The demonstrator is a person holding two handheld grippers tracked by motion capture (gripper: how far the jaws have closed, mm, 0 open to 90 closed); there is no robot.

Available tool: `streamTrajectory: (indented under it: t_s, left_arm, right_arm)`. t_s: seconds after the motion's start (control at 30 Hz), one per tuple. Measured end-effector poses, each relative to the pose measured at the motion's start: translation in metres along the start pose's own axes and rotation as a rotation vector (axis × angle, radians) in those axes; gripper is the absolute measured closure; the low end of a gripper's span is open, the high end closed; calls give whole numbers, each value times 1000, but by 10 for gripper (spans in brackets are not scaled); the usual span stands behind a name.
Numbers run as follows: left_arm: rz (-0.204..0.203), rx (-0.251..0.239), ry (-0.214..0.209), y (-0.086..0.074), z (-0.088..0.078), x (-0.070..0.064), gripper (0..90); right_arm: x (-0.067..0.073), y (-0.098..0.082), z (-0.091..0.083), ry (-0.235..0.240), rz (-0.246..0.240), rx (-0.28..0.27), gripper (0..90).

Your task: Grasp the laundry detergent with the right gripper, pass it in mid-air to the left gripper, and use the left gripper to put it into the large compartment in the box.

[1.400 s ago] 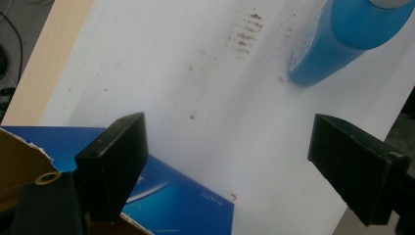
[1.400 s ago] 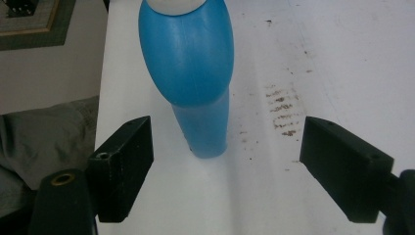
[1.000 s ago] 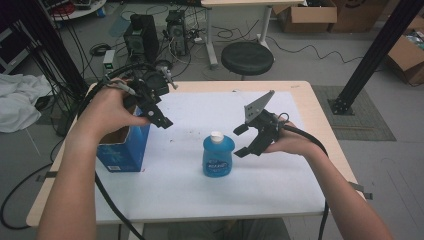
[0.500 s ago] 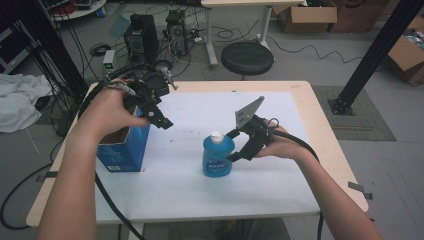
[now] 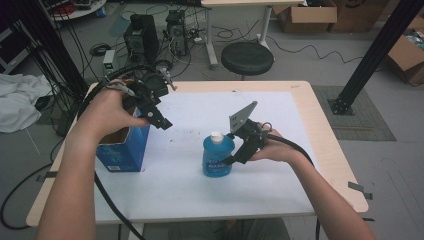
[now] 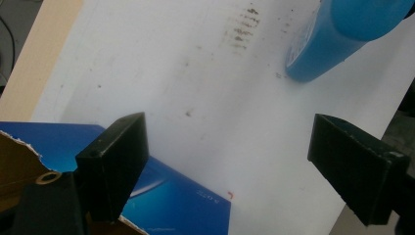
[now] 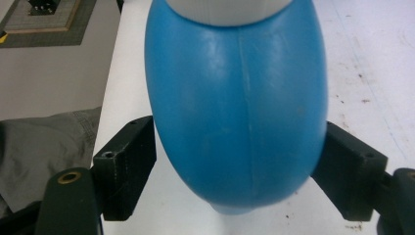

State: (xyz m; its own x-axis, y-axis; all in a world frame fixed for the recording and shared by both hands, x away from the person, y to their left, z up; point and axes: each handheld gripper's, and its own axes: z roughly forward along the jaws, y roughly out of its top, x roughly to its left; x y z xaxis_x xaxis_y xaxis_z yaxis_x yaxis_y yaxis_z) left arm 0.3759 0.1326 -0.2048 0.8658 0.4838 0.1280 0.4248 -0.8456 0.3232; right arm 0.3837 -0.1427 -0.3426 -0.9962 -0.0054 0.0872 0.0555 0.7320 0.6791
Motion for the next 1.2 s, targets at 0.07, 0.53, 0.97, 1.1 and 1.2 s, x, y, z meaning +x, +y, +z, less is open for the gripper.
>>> streamTrajectory:
  t_s: [0.07,0.53,0.97,1.1,1.2]
  left_arm:
    - [0,0,-1,0,0,0,160]
    - [-2,-2,2,-1,0,0,158]
    - [-2,3,2,0,2,1,159]
    - [0,1,1,-1,2,0,159]
    - [2,0,2,0,2,0,160]
  right_arm:
    - [0,1,2,4,-1,0,236]
    - [-2,0,8,19,-3,-6,289]
    - [-4,-4,11,14,7,-27,403]
    - [-4,-4,10,9,0,-28,413]
    - [-4,-4,10,5,-13,-28,421]
